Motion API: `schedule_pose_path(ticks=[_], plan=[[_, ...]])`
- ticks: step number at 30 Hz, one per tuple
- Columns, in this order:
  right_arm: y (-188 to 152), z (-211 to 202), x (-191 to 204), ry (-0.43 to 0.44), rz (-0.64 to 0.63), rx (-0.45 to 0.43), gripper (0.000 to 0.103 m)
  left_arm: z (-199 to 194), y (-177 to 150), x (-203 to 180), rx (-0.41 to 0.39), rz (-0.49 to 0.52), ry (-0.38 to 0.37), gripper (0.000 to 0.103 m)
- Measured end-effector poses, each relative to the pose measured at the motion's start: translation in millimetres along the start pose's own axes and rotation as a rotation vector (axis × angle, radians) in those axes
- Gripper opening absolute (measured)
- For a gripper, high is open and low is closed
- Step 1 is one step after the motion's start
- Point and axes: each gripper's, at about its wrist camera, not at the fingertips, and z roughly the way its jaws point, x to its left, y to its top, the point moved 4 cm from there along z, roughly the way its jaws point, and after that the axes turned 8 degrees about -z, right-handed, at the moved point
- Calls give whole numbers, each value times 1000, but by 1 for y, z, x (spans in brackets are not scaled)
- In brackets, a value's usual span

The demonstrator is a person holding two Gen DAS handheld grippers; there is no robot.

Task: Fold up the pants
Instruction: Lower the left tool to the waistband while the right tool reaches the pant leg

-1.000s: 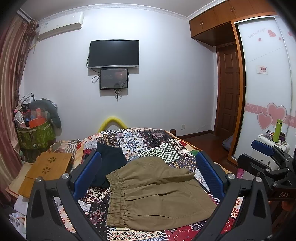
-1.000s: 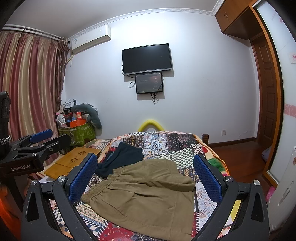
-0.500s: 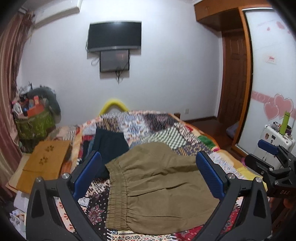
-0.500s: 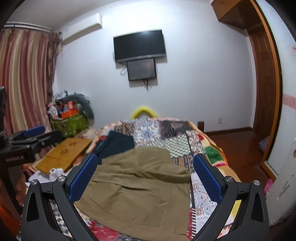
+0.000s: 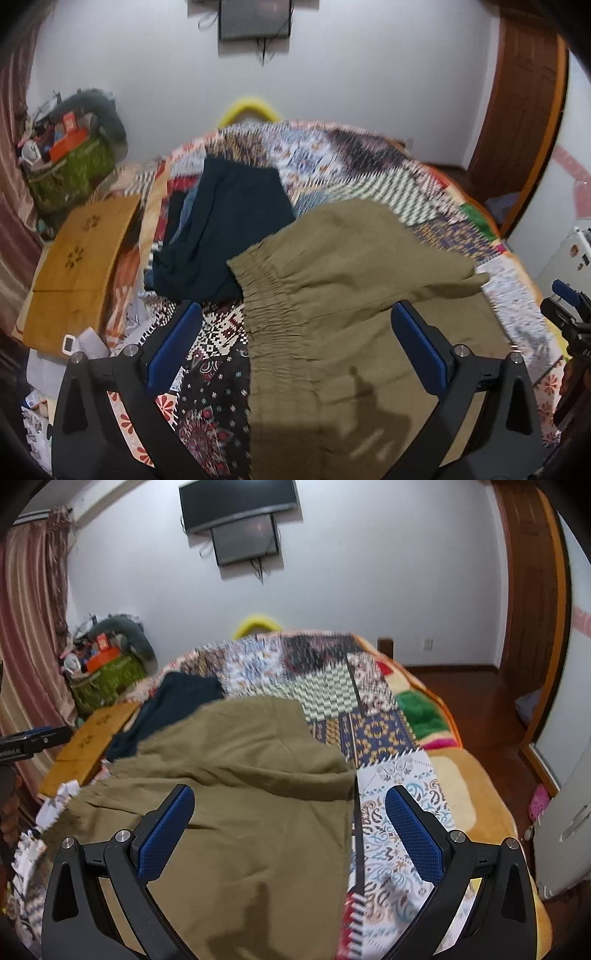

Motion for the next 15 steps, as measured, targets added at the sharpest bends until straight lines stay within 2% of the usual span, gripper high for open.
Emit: schedule_pose_path(ticks=[3,6,11,13,15], plan=[[-7,24,-11,23,6,69,100,32,0,11,73,-8,15,103],[-14,49,-19,47,-3,160,86,58,-4,20,142,-5,31,103],[-24,80,-30,85,-2,250,70,83,-11,29,214,6,38,102],[-27,91,-35,107,9,285,60,89,-13,30,234,8,29,99],[-33,99,-35,117,7,317,57,94,-16,29,259,19,18,95]])
